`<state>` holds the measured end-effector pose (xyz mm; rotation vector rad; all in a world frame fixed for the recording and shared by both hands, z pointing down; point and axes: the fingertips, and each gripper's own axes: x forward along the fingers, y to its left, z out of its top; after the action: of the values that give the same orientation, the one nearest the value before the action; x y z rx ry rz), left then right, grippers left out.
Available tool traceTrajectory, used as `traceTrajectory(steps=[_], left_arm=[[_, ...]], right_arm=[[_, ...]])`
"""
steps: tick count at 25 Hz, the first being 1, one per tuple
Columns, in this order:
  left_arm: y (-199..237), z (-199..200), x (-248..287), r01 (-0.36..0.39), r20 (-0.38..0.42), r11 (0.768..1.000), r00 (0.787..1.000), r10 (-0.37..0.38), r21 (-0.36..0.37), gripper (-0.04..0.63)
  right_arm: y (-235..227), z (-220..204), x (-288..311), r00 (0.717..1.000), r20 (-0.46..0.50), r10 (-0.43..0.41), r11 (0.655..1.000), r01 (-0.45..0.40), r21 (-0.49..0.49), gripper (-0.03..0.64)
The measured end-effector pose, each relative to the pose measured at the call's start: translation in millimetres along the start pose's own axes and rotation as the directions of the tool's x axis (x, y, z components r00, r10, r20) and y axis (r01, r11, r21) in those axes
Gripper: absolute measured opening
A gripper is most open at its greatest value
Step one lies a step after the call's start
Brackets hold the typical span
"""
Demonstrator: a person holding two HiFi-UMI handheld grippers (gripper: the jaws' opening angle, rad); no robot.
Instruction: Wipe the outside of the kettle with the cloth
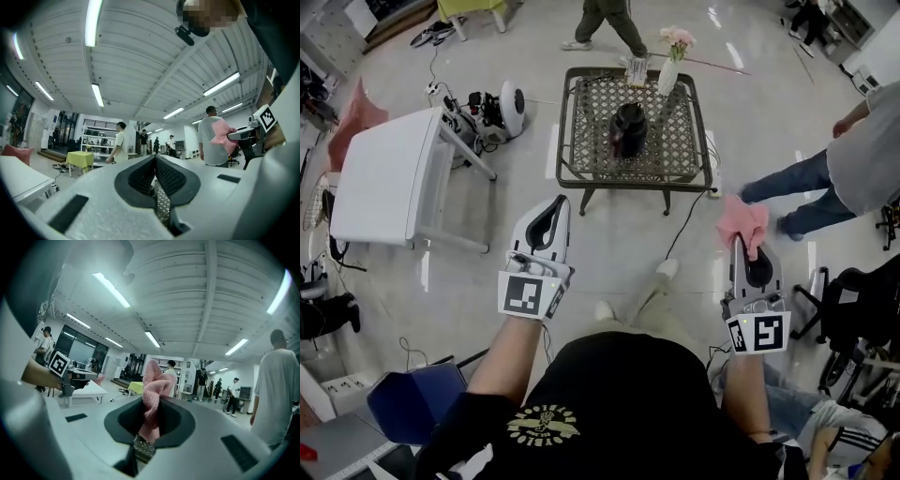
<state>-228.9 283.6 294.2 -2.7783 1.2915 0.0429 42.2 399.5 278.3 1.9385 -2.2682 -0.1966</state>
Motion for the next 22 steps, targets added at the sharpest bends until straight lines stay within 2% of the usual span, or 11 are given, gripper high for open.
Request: traceTrajectory(steps=[6,10,18,22], left_arm=[[21.2,8.0,16.1,-0.050,0.015,0.998,0.999,0.050,0.027,0.009],[33.0,9.6,33.4,-0.058,0.017,0.998,0.998,0.058,0.039,0.008],[32.0,-11.4,83.4,-0.062,-0.038,0.997,0.997,0.064,0.055,0.008],[33.6,-21.2,110.5,-0.061,-0.062,0.998,0.996,0.062,0.026,0.008]], right_arm=[[-14.3,-8.9,27.0,1.000,0.008,0.011,1.000,-0.011,0.021,0.043],[-19.7,-14.8,52.2,1.000,0.007,0.028,0.999,-0.029,0.026,0.043],[-52.4,-41.2,99.4,0.998,-0.013,0.068,0.996,-0.067,0.060,0.043],[-71.2,-49.7,124.7,0.996,-0.019,0.085,0.994,-0.083,0.066,0.043]])
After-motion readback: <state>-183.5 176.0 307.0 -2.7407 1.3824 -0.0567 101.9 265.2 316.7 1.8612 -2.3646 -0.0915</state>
